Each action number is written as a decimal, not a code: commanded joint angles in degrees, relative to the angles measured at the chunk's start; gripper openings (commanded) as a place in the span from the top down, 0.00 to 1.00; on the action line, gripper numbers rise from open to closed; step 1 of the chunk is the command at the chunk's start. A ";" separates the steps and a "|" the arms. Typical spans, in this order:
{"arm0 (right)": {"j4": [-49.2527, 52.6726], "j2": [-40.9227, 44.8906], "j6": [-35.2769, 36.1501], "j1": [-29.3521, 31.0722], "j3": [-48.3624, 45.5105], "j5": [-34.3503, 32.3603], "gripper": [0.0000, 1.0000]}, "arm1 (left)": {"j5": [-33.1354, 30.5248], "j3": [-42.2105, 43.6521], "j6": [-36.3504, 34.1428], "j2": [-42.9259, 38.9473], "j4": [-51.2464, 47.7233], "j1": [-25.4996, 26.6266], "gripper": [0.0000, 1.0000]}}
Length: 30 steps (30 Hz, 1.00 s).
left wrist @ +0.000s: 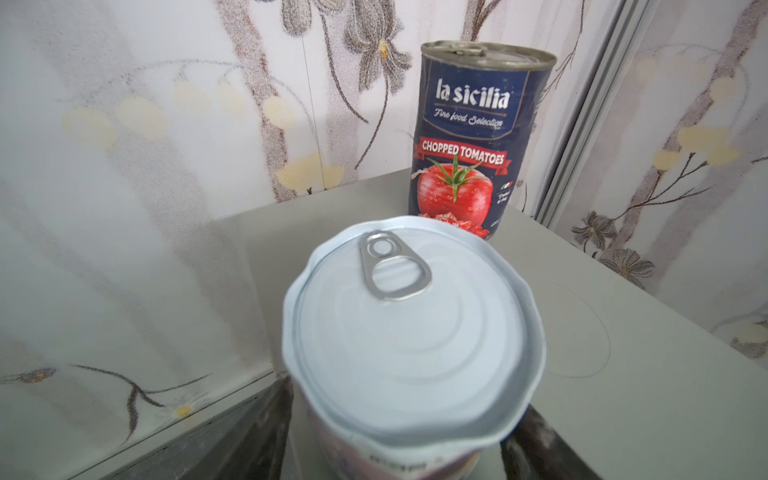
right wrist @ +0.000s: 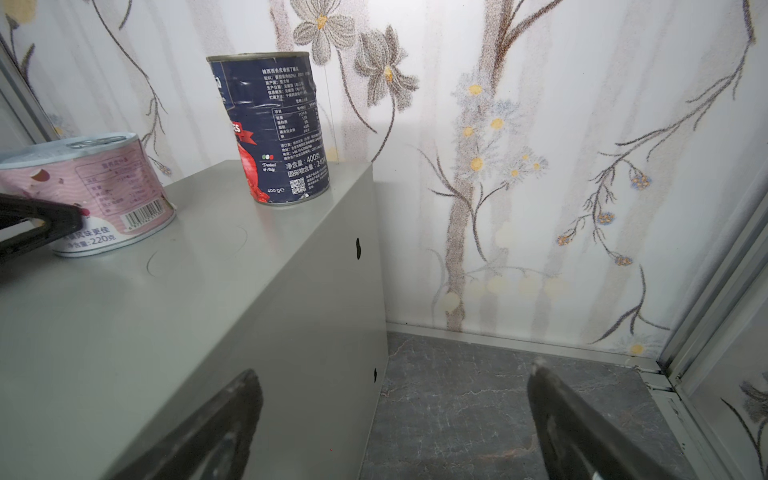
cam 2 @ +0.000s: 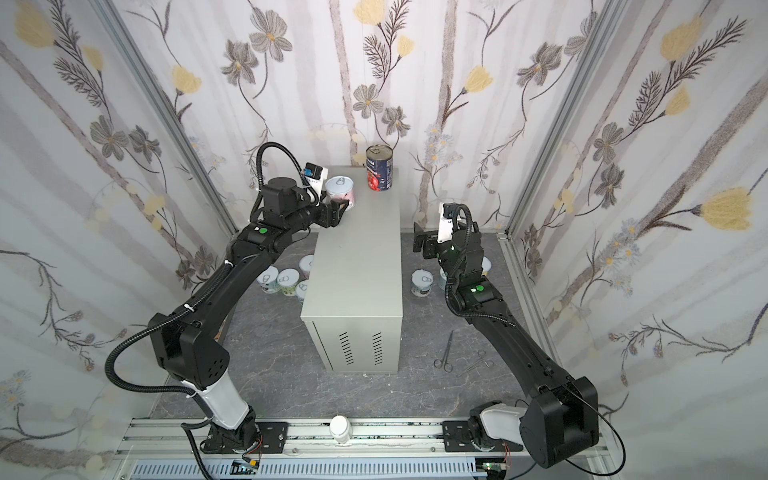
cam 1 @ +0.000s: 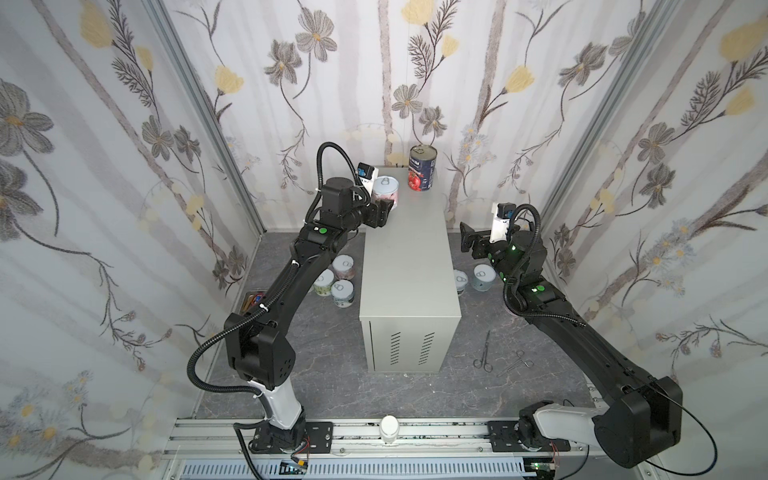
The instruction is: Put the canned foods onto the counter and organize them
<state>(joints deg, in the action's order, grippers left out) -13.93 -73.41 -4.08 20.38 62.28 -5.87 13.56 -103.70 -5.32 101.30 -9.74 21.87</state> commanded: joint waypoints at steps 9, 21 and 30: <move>-2.83 -1.64 -0.76 -1.00 -0.23 0.98 0.00 | -0.22 -8.56 -3.54 7.29 -1.06 -0.05 0.29; -3.50 -3.06 -0.66 -1.75 -0.14 2.40 0.00 | -2.50 -20.68 -4.96 15.78 -4.65 -0.02 0.29; -3.37 -5.12 -0.58 -2.44 1.10 2.75 0.00 | -3.47 -24.83 -4.78 19.67 -4.76 -0.07 0.30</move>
<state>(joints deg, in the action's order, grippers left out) -15.03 -78.22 -4.49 18.09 62.70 -3.33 11.03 -127.57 -8.73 119.90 -13.45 21.91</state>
